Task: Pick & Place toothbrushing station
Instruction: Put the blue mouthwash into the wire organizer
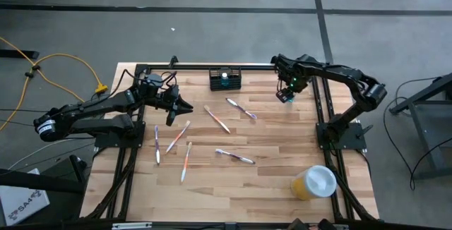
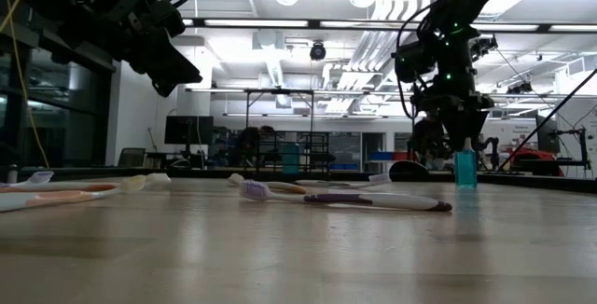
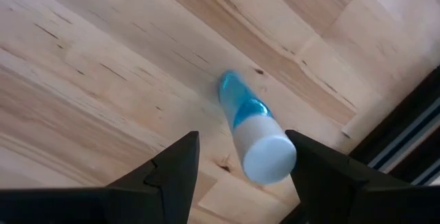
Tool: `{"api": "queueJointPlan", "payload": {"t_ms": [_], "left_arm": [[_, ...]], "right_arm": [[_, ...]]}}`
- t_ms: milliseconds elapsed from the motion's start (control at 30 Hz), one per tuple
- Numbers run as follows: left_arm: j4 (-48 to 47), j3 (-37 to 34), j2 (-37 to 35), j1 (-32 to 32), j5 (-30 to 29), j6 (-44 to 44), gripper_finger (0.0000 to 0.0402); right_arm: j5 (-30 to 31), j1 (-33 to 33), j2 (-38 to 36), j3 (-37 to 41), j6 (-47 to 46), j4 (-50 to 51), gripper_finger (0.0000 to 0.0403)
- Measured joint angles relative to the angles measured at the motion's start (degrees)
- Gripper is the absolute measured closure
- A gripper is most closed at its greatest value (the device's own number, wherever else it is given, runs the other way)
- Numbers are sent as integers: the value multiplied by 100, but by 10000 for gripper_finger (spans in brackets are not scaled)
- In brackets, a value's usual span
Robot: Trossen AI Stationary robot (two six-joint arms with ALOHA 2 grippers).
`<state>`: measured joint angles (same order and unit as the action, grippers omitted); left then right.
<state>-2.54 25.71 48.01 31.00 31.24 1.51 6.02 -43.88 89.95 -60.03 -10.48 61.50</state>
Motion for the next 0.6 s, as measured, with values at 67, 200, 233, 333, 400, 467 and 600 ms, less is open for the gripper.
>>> {"api": "queueJointPlan", "payload": {"t_ms": [67,200,233,333,400,467,600], "left_arm": [[1,0,-2,0,0,-1,330],[1,0,0,0,0,1,330],[2,0,0,1,0,-1,330],[0,0,0,1,0,-1,330],[1,0,0,1,0,0,330],[1,0,0,-1,0,0,330],[2,0,0,-1,0,1,330]], "right_arm": [[8,-2,0,0,-2,10,196],[43,-1,0,0,-17,28,196],[42,-2,-1,-1,-14,28,196],[42,0,-2,0,-4,21,196],[44,0,-2,0,3,5,196],[44,-2,-2,0,7,-17,196],[44,0,-2,-2,17,-36,196]]}}
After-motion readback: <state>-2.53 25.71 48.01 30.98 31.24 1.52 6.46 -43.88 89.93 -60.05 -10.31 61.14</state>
